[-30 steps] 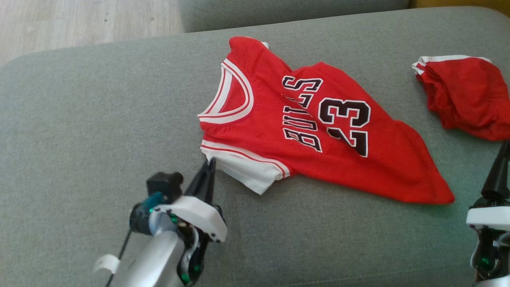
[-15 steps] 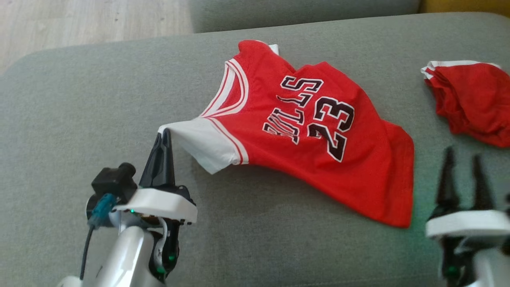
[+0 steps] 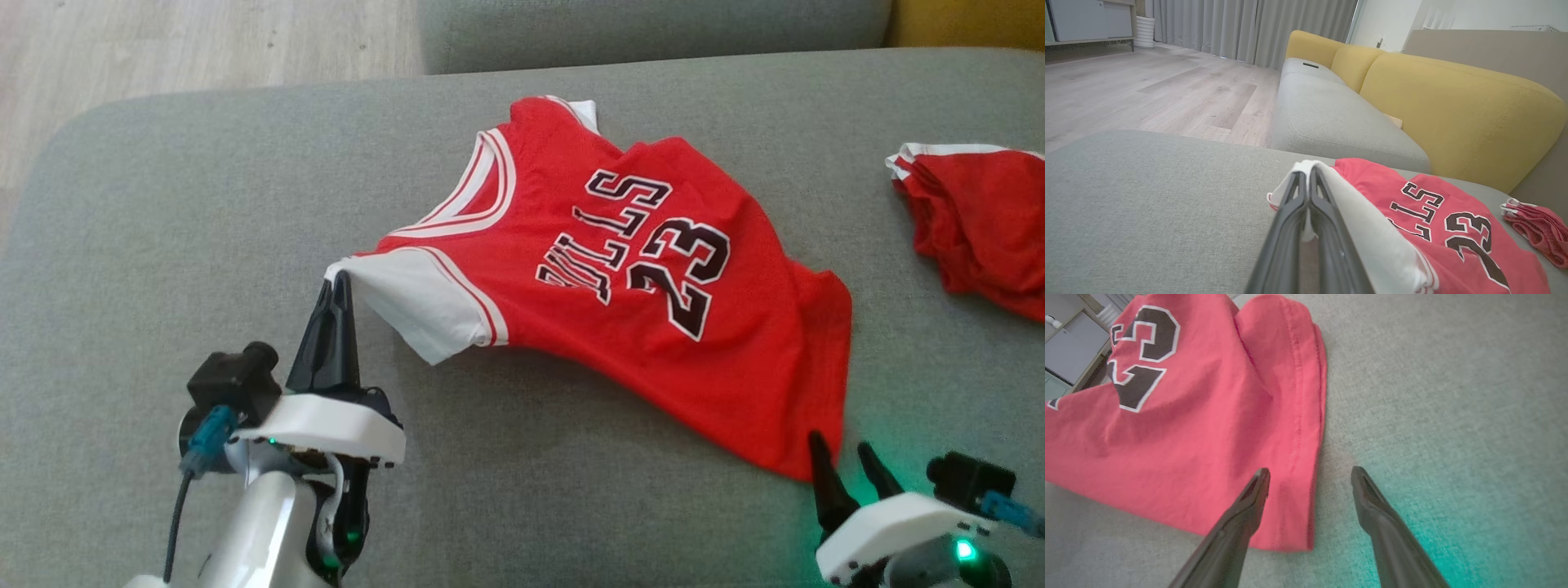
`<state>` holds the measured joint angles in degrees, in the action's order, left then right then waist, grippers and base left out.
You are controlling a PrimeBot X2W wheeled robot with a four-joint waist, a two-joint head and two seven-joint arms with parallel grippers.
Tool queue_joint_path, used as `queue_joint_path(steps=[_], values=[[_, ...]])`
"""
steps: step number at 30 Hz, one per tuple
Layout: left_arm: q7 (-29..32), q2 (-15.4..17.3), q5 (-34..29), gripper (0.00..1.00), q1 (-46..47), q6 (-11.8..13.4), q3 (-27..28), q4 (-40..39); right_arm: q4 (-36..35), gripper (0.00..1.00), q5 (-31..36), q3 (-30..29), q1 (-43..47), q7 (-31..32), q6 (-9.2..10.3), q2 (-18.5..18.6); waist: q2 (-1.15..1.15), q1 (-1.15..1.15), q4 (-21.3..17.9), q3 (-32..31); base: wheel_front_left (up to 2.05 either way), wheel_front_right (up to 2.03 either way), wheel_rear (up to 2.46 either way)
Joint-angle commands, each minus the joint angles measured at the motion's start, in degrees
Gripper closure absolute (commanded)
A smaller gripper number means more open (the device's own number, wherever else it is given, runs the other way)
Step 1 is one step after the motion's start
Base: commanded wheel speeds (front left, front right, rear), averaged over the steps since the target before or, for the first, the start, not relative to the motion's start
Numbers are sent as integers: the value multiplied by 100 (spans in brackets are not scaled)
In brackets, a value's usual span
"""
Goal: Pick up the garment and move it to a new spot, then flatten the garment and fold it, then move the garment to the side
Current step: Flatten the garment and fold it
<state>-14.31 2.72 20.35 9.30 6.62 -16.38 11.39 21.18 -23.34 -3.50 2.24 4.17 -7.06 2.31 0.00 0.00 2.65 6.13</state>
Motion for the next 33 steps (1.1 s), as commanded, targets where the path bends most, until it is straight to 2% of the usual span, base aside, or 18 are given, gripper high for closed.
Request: queue_joint_path(steps=[1, 4, 8, 20, 21, 22, 31, 33], values=[[-68, 17, 26, 100, 121, 34, 167, -229, -111, 0, -16, 96, 5, 41, -43, 57, 0, 0, 12, -16, 0, 0, 0], [-68, 17, 35, 100, 107, 71, 158, -287, 46, 0, -37, 51, 8, 192, -43, 57, 0, 0, 43, -34, 0, 0, 0], [-69, 17, 40, 100, 90, 86, 138, -311, 119, 0, -99, 267, 7, 407, -43, 57, 0, 0, 73, -41, 0, 0, 0], [-69, 16, 78, 100, 105, 90, 84, -275, -34, 0, -275, 668, 73, 904, -43, 56, 0, 0, 124, -40, 0, 0, 0], [-69, 16, 80, 100, 105, 92, 84, -270, -50, 41, -285, 679, 80, 933, -43, 56, 0, 0, 126, -42, 0, 0, 0], [-69, 16, 81, 100, 105, 93, 84, -265, -69, 100, -302, 700, 82, 962, -43, 56, 0, 0, 128, -43, 0, 0, 0], [-69, 16, 109, 100, 147, 43, 167, -208, -670, 100, -485, 838, -132, 744, -43, 56, 0, 0, 107, -97, 0, 0, 0], [-69, 16, 159, 100, 198, -34, 230, -218, -948, 100, -438, 827, -291, 669, -43, 56, 0, 0, 85, -139, 0, 0, 0]])
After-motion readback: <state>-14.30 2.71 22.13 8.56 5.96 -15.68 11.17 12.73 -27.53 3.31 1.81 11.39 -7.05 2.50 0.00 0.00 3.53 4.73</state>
